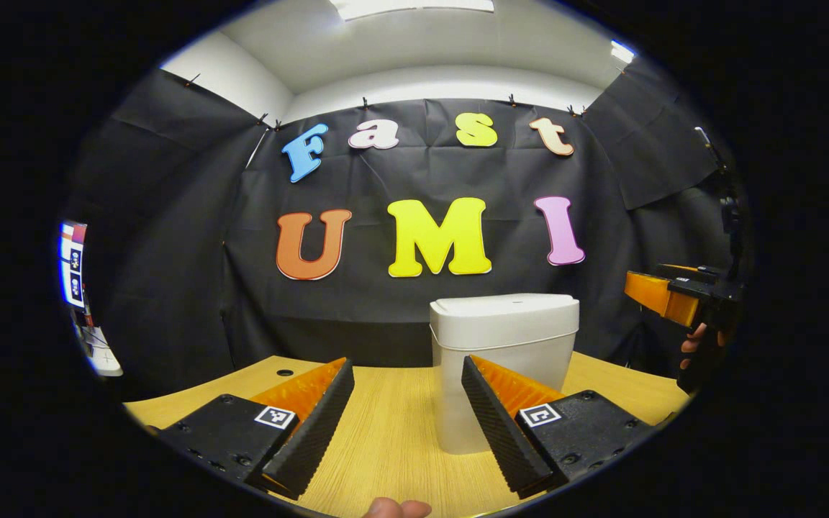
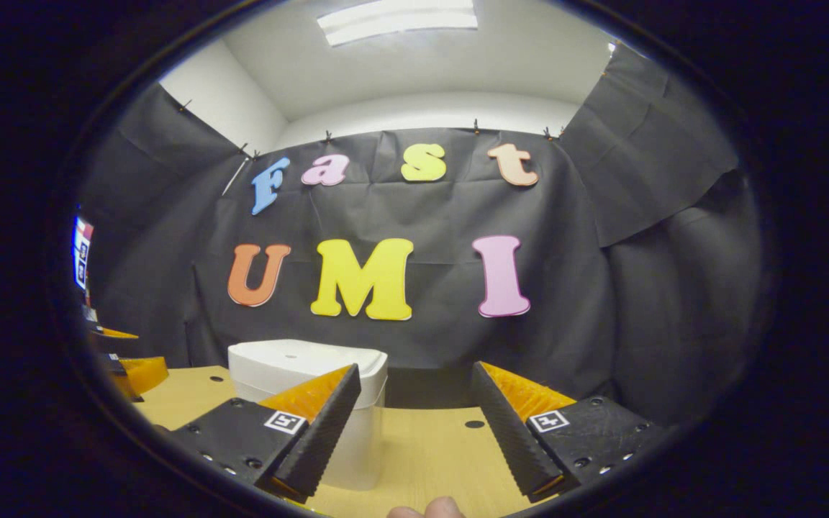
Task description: Press the lid of the desktop garbage bin to open it, pick up the crumpled paper on the desktop and throw it into the bin, then pick up the pop can on the desktop and drop it into the bin, and finally close the garbage bin lid.
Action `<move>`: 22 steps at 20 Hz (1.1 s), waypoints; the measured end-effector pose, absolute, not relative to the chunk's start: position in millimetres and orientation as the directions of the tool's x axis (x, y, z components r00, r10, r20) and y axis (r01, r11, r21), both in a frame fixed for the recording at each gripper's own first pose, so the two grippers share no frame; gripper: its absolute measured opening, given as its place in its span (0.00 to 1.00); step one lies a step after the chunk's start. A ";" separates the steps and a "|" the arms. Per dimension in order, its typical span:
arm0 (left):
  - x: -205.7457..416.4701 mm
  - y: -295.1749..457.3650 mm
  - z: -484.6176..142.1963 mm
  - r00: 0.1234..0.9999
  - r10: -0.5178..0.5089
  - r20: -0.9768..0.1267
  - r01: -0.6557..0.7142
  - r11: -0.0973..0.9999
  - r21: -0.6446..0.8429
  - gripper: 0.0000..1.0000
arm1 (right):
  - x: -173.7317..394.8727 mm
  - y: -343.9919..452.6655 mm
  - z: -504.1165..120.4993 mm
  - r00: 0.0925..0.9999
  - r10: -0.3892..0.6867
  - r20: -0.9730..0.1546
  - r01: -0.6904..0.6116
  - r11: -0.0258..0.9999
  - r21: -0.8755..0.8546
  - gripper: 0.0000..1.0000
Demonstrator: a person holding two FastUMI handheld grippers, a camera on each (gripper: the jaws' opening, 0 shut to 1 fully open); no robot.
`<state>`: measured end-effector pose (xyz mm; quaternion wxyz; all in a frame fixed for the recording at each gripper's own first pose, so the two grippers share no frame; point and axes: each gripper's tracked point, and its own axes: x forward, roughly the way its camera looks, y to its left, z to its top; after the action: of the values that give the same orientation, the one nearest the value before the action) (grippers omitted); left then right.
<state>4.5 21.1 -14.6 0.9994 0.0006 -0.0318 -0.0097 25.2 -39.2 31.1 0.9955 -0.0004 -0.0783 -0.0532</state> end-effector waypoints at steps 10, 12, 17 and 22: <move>-24.4 14.5 -8.5 0.995 -0.029 0.095 0.024 0.999 0.047 0.97 | -8.5 -16.6 -7.0 0.989 -0.107 0.102 0.105 0.994 0.023 0.95; -31.7 12.9 -10.0 0.993 -0.045 0.108 0.040 0.998 0.051 0.97 | -15.5 -5.8 -16.9 0.991 -0.110 0.081 0.108 0.994 0.027 0.96; -39.2 27.7 -18.0 0.993 -0.034 0.113 0.027 0.998 0.064 0.99 | -26.6 19.4 -12.9 0.984 -0.117 0.132 0.118 0.993 -0.004 0.95; -40.6 34.2 -24.7 0.994 -0.044 0.097 0.041 0.999 0.032 0.99 | -31.7 42.1 -5.8 0.984 -0.089 0.157 0.096 0.995 -0.037 0.95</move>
<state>-40.6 34.2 -24.7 0.9985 0.0151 -0.0487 -0.0211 -31.7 42.1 -5.8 0.9956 -0.0221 -0.0779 -0.0463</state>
